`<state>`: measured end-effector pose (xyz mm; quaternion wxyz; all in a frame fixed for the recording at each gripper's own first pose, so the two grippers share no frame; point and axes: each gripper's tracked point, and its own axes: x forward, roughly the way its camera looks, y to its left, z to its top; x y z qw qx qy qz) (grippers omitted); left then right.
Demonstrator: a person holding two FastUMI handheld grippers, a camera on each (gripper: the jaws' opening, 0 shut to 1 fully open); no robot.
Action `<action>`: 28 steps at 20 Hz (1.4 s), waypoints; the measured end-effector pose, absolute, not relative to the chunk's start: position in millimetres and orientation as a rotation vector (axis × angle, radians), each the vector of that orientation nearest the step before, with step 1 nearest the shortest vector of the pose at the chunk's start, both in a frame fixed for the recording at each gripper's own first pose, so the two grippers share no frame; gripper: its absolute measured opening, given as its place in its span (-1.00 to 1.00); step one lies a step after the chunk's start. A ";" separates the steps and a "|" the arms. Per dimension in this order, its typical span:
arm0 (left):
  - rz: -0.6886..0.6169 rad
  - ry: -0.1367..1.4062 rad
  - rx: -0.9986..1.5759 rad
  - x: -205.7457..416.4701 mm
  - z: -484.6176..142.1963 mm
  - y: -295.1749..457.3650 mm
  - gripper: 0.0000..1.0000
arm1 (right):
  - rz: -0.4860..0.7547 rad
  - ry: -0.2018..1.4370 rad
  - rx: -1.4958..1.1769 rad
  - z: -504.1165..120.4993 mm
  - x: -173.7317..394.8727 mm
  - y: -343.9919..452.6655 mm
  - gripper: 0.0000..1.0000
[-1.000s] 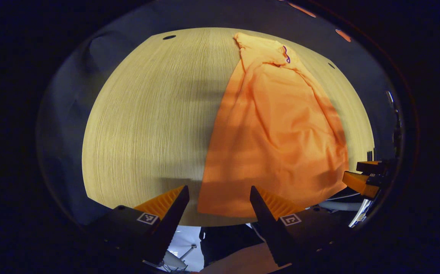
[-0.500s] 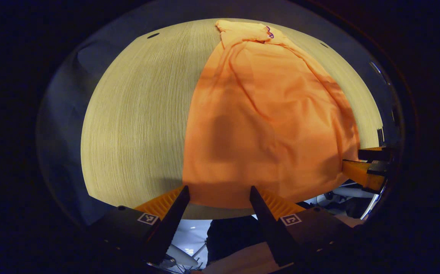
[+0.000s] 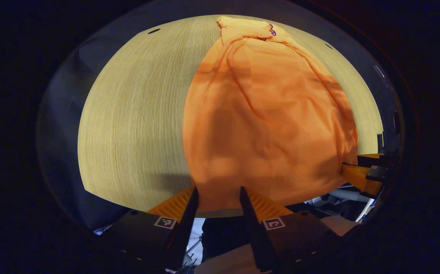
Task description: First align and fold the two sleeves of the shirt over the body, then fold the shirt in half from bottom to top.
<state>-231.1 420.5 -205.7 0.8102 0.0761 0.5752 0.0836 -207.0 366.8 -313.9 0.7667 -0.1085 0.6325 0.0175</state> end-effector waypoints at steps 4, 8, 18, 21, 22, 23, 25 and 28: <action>0.133 1.135 0.175 -224.2 -203.2 412.5 -0.87 | 0.090 1.319 -0.251 -312.5 -208.3 370.2 -0.87; 0.104 1.134 0.192 -229.4 -200.9 414.1 -0.98 | 0.110 1.324 -0.176 -311.7 -212.3 374.3 -1.00; 0.099 1.045 0.087 -206.1 -145.6 403.5 -0.99 | 0.156 1.242 -0.173 -258.3 -176.7 378.9 -1.00; 0.093 0.978 0.082 -180.8 -114.7 402.2 -0.98 | 0.162 1.179 -0.167 -234.5 -149.1 384.1 -1.00; 0.088 0.956 0.085 -172.3 -104.2 402.2 -0.98 | 0.170 1.168 -0.171 -228.2 -141.9 385.0 -1.00; 0.090 0.938 0.090 -164.8 -96.2 402.5 -0.99 | 0.174 1.151 -0.167 -220.2 -131.8 387.1 -1.00; 0.090 0.907 0.097 -147.2 -79.2 406.4 -0.99 | 0.176 1.118 -0.151 -206.6 -111.4 392.1 -1.00; 0.086 0.871 0.087 -109.5 -61.7 409.8 -0.99 | 0.169 1.056 -0.150 -186.8 -71.8 398.1 -1.00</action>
